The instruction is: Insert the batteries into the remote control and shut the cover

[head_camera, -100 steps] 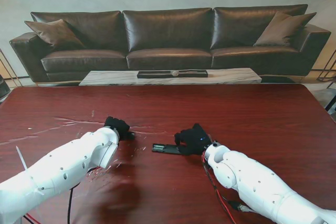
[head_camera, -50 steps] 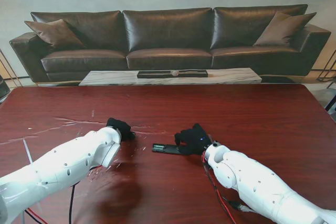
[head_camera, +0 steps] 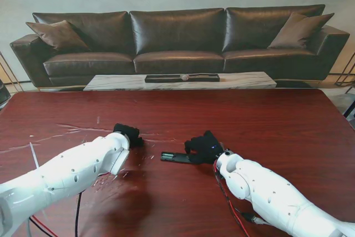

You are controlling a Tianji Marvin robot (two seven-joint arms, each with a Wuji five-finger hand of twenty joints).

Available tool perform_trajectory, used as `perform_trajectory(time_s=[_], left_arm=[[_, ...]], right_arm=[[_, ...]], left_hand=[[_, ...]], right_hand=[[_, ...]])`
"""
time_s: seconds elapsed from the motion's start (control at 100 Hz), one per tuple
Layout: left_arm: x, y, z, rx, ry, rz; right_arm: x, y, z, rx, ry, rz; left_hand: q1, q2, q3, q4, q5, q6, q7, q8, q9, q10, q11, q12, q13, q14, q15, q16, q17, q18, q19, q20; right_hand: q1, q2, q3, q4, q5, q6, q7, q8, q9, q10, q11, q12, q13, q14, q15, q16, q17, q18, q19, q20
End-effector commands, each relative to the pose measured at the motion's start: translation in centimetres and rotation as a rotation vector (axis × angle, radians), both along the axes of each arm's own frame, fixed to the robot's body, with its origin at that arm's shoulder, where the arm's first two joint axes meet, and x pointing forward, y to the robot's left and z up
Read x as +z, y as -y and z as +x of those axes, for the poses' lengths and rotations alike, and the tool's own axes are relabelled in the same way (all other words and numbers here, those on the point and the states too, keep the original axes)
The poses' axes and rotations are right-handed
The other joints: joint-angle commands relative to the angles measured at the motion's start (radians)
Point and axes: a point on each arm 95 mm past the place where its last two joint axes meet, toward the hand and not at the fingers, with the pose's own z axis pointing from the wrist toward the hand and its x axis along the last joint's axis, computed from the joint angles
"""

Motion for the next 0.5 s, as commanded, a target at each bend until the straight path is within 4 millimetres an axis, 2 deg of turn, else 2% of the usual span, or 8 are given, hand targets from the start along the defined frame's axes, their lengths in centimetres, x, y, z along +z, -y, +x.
perform_trajectory(time_s=[0.0, 0.12, 0.14, 0.21, 0.29, 0.37, 0.49], left_arm=[[-1.41, -0.45, -0.65, 0.012, -0.042, 0.014], [-1.42, -0.39, -0.63, 0.01, -0.044, 0.017], [-1.42, -0.38, -0.63, 0.01, -0.045, 0.018], [-1.51, -0.4, -0.62, 0.005, -0.038, 0.013], [-1.56, -0.35, -0.63, 0.0, -0.03, -0.001], [-1.56, -0.28, -0.66, 0.0, -0.018, -0.015], [-1.49, -0.17, -0.73, -0.001, 0.003, -0.033]], right_arm=[[-2.07, 0.69, -1.32, 0.002, -0.05, -0.035], [-2.07, 0.71, -1.32, 0.002, -0.05, -0.034], [-2.07, 0.71, -1.32, 0.002, -0.05, -0.034], [-2.07, 0.72, -1.32, 0.002, -0.05, -0.035], [-2.06, 0.72, -1.31, 0.002, -0.05, -0.035], [-2.06, 0.71, -1.31, 0.001, -0.049, -0.035], [-2.07, 0.7, -1.3, 0.0, -0.049, -0.035]], left_hand=[[0.043, -0.065, 0.009, 0.019, 0.025, -0.125, 0.217, 0.089, 0.032, -0.023, 0.02, 0.01, 0.022, -0.002, 0.02, 0.008, 0.003, 0.04, 0.02, 0.023], [0.046, -0.068, 0.009, 0.019, 0.039, -0.135, 0.27, 0.118, 0.051, -0.011, 0.019, 0.006, 0.044, 0.001, 0.023, 0.006, 0.023, 0.043, 0.028, 0.025], [0.046, -0.067, 0.009, 0.019, 0.041, -0.139, 0.272, 0.118, 0.059, -0.029, 0.022, 0.006, 0.049, -0.001, 0.025, 0.006, 0.026, 0.044, 0.03, 0.025], [0.048, -0.062, 0.004, 0.016, 0.056, -0.18, 0.267, 0.103, 0.11, -0.036, 0.027, 0.003, 0.091, 0.0, 0.039, 0.007, 0.06, 0.05, 0.054, 0.031], [0.036, -0.018, -0.006, 0.008, 0.126, -0.24, 0.231, 0.061, 0.166, -0.033, 0.025, -0.004, 0.129, 0.011, 0.055, 0.009, 0.08, 0.066, 0.084, 0.037], [0.058, 0.038, -0.009, 0.006, 0.184, -0.271, 0.193, 0.042, 0.197, -0.023, 0.007, -0.021, 0.149, 0.023, 0.049, -0.001, 0.09, 0.077, 0.098, 0.031], [0.101, 0.082, -0.011, 0.009, 0.255, -0.309, 0.098, 0.006, 0.262, -0.006, -0.026, -0.062, 0.198, 0.046, 0.045, -0.023, 0.122, 0.108, 0.132, 0.019]], right_hand=[[0.007, 0.0, -0.017, 0.017, 0.017, -0.03, 0.015, 0.001, 0.01, 0.005, -0.005, 0.004, 0.041, 0.022, -0.031, -0.025, -0.018, 0.008, 0.008, 0.01], [0.006, 0.0, -0.018, 0.017, 0.017, -0.03, 0.015, 0.001, 0.011, 0.006, -0.005, 0.004, 0.04, 0.023, -0.032, -0.025, -0.018, 0.008, 0.009, 0.01], [0.006, -0.001, -0.018, 0.017, 0.017, -0.03, 0.015, 0.001, 0.01, 0.005, -0.005, 0.004, 0.04, 0.022, -0.032, -0.025, -0.018, 0.008, 0.009, 0.01], [0.006, 0.001, -0.018, 0.017, 0.017, -0.03, 0.015, 0.001, 0.011, 0.005, -0.005, 0.004, 0.04, 0.022, -0.032, -0.025, -0.018, 0.008, 0.009, 0.01], [0.007, 0.002, -0.018, 0.018, 0.017, -0.03, 0.015, 0.001, 0.01, 0.006, -0.006, 0.004, 0.041, 0.021, -0.031, -0.025, -0.018, 0.009, 0.009, 0.01], [0.009, 0.003, -0.019, 0.018, 0.016, -0.03, 0.014, 0.0, 0.009, 0.006, -0.006, 0.004, 0.04, 0.022, -0.032, -0.025, -0.018, 0.008, 0.009, 0.01], [0.009, 0.004, -0.02, 0.019, 0.015, -0.028, 0.013, 0.0, 0.009, 0.007, -0.006, 0.004, 0.04, 0.021, -0.032, -0.025, -0.018, 0.008, 0.009, 0.01]])
